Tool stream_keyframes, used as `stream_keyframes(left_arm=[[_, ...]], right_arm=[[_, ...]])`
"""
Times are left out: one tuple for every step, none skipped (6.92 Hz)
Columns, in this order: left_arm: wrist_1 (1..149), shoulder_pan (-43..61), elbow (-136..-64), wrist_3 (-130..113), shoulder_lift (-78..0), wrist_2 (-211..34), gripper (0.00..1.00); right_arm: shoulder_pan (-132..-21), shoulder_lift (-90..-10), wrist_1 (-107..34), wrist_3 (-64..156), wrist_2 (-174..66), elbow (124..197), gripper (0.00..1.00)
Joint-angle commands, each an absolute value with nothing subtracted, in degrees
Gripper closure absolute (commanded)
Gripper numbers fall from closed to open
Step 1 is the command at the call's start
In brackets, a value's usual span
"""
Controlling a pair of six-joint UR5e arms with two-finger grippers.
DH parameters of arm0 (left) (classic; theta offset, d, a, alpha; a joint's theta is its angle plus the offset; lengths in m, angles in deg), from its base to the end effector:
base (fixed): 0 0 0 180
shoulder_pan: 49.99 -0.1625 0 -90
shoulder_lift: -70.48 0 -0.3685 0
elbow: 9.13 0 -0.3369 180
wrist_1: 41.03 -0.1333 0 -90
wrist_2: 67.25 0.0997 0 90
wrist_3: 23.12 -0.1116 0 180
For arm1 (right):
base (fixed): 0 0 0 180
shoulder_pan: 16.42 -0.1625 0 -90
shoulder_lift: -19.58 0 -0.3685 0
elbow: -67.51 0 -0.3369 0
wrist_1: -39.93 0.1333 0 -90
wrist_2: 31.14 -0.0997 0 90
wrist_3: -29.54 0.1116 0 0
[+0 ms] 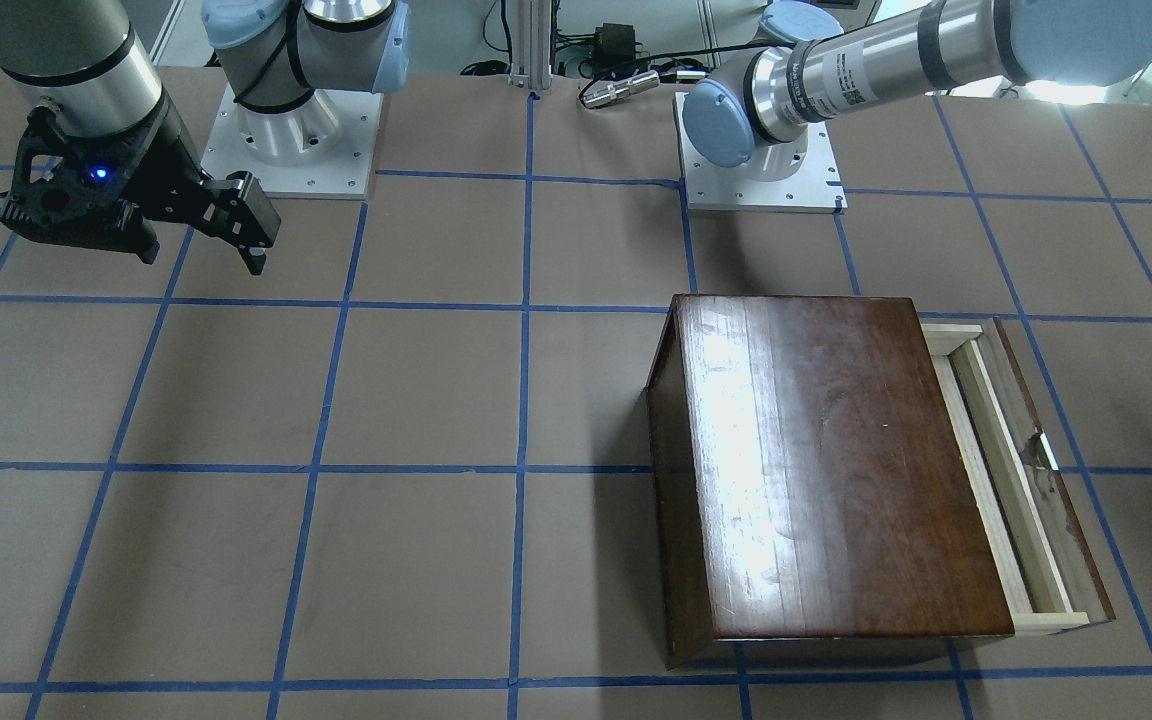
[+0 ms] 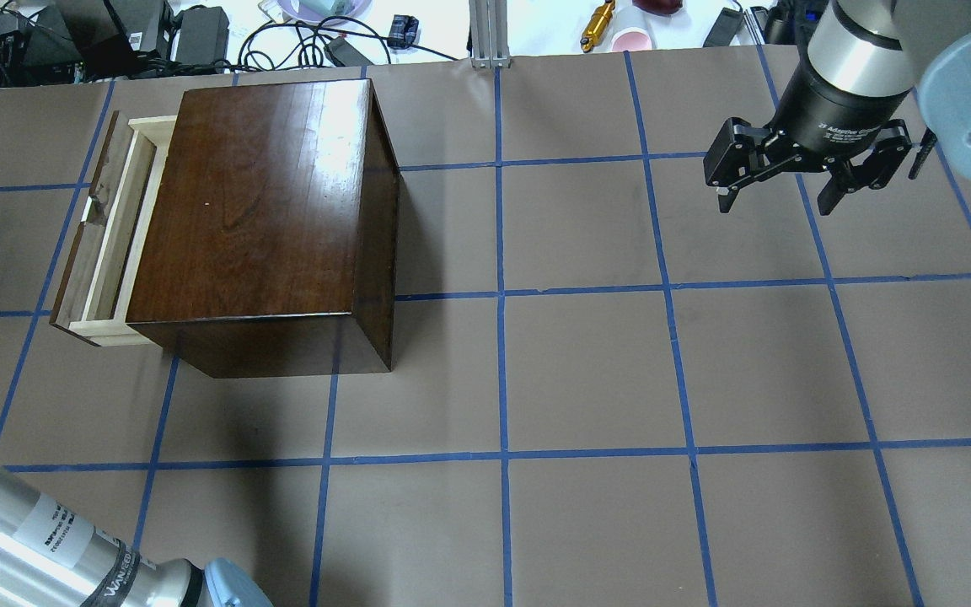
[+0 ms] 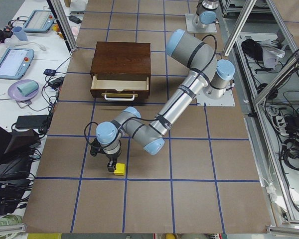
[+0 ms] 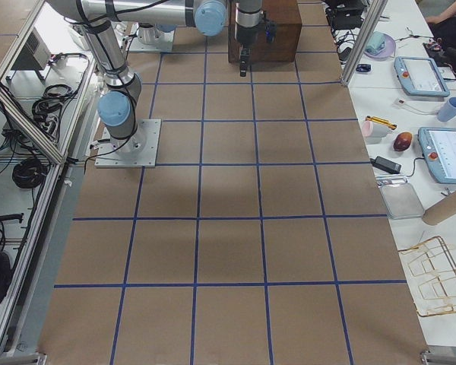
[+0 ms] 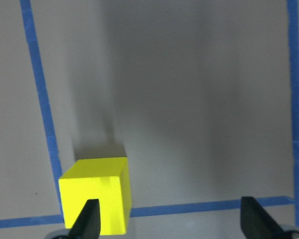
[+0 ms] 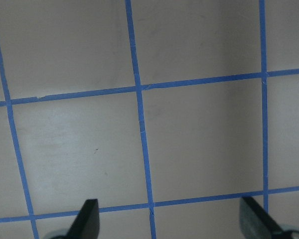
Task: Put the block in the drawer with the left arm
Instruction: 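Lower the left gripper onto the yellow block and grasp it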
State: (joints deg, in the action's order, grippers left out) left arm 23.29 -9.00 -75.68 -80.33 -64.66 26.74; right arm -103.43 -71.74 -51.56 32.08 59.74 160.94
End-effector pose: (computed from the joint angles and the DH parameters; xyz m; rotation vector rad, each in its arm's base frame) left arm 0.4320 -0.5417 0.1938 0.2140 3.0365 0.0212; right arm 0.1092 -0.4330 0.4058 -0.1507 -3.1226 -0.0170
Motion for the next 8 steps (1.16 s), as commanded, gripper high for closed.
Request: stream_keyframes(left_arm=[[22.0, -9.7, -74.9, -81.7, -66.2, 27.0, 0.00], [21.4, -9.8, -74.1, -82.4, -67.2, 26.9, 0.00], [21.2, -9.9, -73.5, -83.1, -67.9, 26.7, 0.00], [21.2, -9.9, -73.4, -83.1, -68.3, 26.5, 0.00], [21.2, -9.9, -73.5, -83.1, -68.8, 26.4, 0.00], [21.2, -9.9, -73.4, -83.4, -68.8, 26.4, 0.21], [21.1, -9.9, -73.4, -83.4, -68.8, 26.4, 0.38], [21.1, -9.9, -73.4, -83.5, -68.8, 26.4, 0.52]], right_arm=[[-103.4, -71.7, -51.6, 32.1, 59.7, 160.9, 0.00], [-103.4, -71.7, -51.6, 32.1, 59.7, 160.9, 0.00], [-103.4, -71.7, -51.6, 32.1, 59.7, 160.9, 0.00], [-103.4, -71.7, -51.6, 32.1, 59.7, 160.9, 0.00], [-103.4, -71.7, -51.6, 32.1, 59.7, 160.9, 0.00], [-103.4, -71.7, -51.6, 32.1, 59.7, 160.9, 0.00], [-103.4, -71.7, -51.6, 32.1, 59.7, 161.0, 0.00], [-103.4, -71.7, -51.6, 32.1, 59.8, 160.9, 0.00]])
